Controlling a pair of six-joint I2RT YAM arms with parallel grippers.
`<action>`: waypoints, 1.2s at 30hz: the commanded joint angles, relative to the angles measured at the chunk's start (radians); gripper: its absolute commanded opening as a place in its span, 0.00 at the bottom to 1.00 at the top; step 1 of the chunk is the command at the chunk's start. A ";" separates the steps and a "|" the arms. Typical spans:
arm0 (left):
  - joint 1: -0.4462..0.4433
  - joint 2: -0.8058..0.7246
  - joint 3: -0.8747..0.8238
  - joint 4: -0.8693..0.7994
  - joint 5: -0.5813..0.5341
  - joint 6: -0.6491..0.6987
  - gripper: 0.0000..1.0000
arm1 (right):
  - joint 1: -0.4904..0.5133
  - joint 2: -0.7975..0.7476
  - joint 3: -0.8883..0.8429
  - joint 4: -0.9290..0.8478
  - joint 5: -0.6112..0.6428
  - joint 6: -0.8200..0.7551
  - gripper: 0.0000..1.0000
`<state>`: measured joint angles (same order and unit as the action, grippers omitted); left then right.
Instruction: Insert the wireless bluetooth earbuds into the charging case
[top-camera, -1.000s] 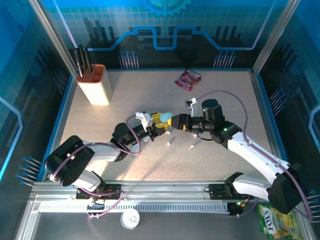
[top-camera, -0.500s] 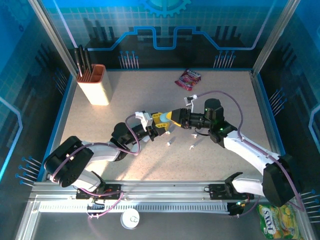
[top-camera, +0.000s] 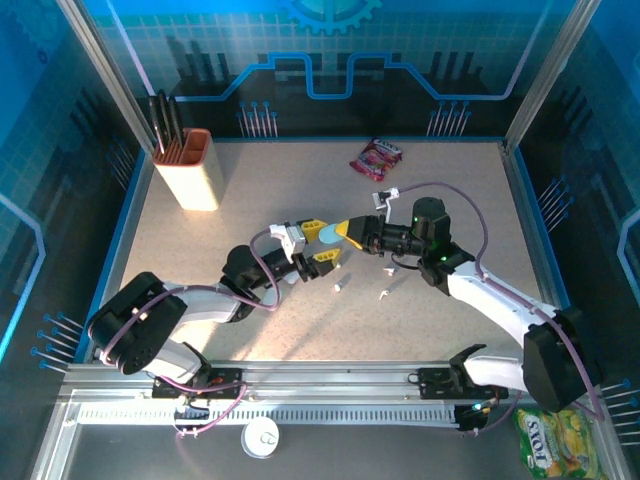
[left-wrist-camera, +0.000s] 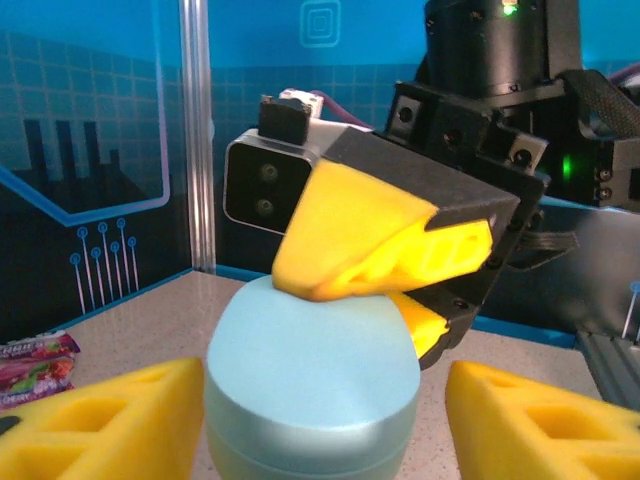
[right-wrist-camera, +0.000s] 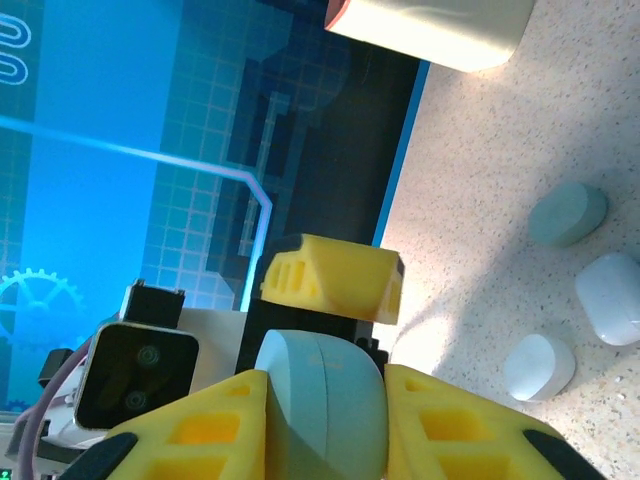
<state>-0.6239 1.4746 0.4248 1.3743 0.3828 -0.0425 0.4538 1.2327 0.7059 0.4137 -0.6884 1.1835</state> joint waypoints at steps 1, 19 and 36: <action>0.000 -0.002 -0.008 0.028 -0.008 0.032 0.83 | -0.041 -0.001 -0.018 -0.030 0.029 -0.059 0.21; 0.004 -0.412 -0.120 -0.684 -0.238 0.050 0.99 | -0.172 0.543 0.162 -0.150 0.234 -0.288 0.20; -0.013 -0.542 0.085 -1.529 -0.556 -0.132 0.99 | -0.179 0.578 0.190 -0.207 0.391 -0.360 0.58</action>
<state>-0.6315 0.9176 0.4496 0.0429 -0.1112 -0.1108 0.2886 1.8889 0.9211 0.2985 -0.3817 0.8856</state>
